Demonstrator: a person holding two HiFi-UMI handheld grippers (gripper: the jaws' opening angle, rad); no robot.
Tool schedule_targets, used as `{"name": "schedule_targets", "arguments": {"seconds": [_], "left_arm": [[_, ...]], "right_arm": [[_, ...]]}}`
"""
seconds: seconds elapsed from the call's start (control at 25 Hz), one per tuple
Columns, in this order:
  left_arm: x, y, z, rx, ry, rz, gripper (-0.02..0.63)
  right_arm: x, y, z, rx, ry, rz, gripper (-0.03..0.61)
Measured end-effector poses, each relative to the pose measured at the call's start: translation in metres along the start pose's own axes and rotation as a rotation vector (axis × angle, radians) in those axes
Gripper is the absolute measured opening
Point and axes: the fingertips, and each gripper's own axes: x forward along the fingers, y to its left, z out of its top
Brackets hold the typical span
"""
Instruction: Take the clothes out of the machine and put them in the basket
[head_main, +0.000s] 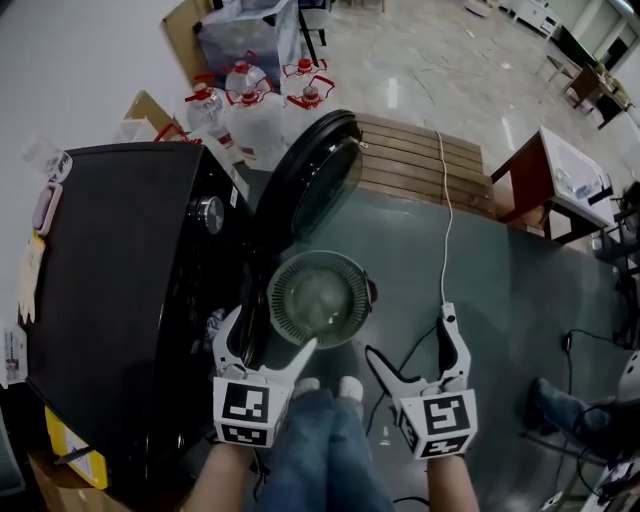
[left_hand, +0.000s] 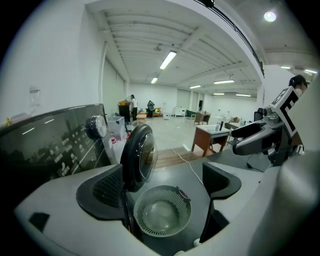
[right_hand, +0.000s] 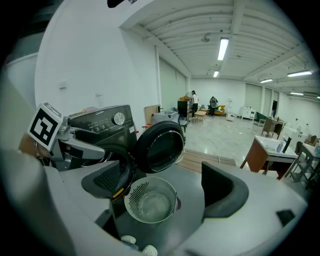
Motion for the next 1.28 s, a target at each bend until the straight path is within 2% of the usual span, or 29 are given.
{"name": "schedule_targets", "arguments": {"seconds": [0.24,0.48,0.76,1.28], "left_arm": [[0.024,-0.007,-0.048,0.020,0.045,0.005,0.485],[0.046,-0.013,-0.098,0.014,0.086,0.008,0.480],[0.069,0.001,-0.150,0.005,0.127,0.045,0.480],[0.083,0.073,-0.270,-0.033,0.309,0.250,0.480]], "right_arm": [[0.033,0.000,-0.043,0.008,0.013,0.044,0.509],[0.060,-0.004,-0.094,0.021,0.043,0.043,0.509],[0.096,0.008,-0.153,0.032,0.103,0.060,0.509],[0.171,0.053,-0.218,0.039,0.175,0.140,0.503]]}}
